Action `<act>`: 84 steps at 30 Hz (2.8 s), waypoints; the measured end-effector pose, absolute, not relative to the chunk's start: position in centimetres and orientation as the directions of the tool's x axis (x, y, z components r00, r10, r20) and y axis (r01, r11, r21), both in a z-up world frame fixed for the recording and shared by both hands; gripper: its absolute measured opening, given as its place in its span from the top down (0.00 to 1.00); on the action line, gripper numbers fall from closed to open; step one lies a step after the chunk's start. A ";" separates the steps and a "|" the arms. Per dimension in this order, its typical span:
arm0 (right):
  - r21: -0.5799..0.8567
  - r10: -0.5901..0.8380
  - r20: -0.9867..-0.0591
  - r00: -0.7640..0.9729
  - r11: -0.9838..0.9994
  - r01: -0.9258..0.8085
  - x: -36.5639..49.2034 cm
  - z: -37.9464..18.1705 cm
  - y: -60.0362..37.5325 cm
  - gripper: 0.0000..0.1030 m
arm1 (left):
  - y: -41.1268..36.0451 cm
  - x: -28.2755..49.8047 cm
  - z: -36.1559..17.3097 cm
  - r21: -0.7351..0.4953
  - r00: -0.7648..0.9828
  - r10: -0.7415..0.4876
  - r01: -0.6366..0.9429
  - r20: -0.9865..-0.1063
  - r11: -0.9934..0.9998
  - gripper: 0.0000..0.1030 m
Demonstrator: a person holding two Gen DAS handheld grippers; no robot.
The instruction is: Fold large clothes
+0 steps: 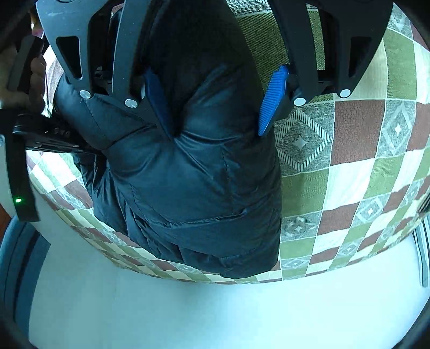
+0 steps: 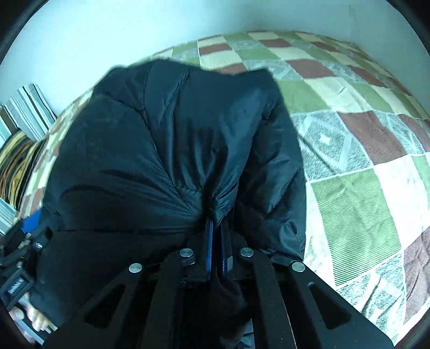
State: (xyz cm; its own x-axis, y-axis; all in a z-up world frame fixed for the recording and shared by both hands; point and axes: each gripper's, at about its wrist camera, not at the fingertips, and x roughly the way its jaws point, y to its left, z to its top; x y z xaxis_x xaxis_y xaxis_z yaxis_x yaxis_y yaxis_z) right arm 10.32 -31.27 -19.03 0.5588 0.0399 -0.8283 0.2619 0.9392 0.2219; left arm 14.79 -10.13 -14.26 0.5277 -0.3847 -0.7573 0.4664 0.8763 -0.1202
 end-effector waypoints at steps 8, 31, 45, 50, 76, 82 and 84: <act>0.167 -0.034 -0.776 0.630 0.952 0.257 5.6 -13.5 -30.2 0.92 | -10.2 14.7 -14.3 -0.130 0.523 -0.389 0.464 -0.758 0.876 0.39; 0.083 -0.064 -0.839 0.540 0.966 0.244 6.6 -19.9 -30.0 0.92 | -10.2 12.6 -11.8 -0.093 0.550 -0.356 0.448 -0.756 0.889 0.51; 0.112 -0.058 -0.817 0.574 0.960 0.257 6.3 -19.6 -30.3 0.92 | -10.3 13.3 -14.2 -0.093 0.549 -0.319 0.399 -0.773 0.912 0.49; 0.104 -0.067 -0.796 0.601 0.964 0.246 5.4 -17.5 -30.4 0.91 | -8.6 13.4 -12.1 -0.141 0.560 -0.328 0.352 -0.761 0.925 0.49; 0.173 0.047 -0.857 0.513 0.965 0.199 18.2 -20.5 -32.6 0.83 | -13.6 24.0 -16.0 0.028 0.483 -0.170 0.376 -0.859 0.926 0.50; 0.161 0.026 -0.847 0.531 0.965 0.208 18.0 -20.4 -32.3 0.83 | -13.2 24.6 -16.6 0.003 0.458 -0.182 0.375 -0.870 0.927 0.50; 0.168 0.022 -0.829 0.559 0.963 0.210 17.3 -19.5 -32.3 0.83 | -12.9 24.0 -15.6 0.011 0.485 -0.180 0.364 -0.856 0.931 0.51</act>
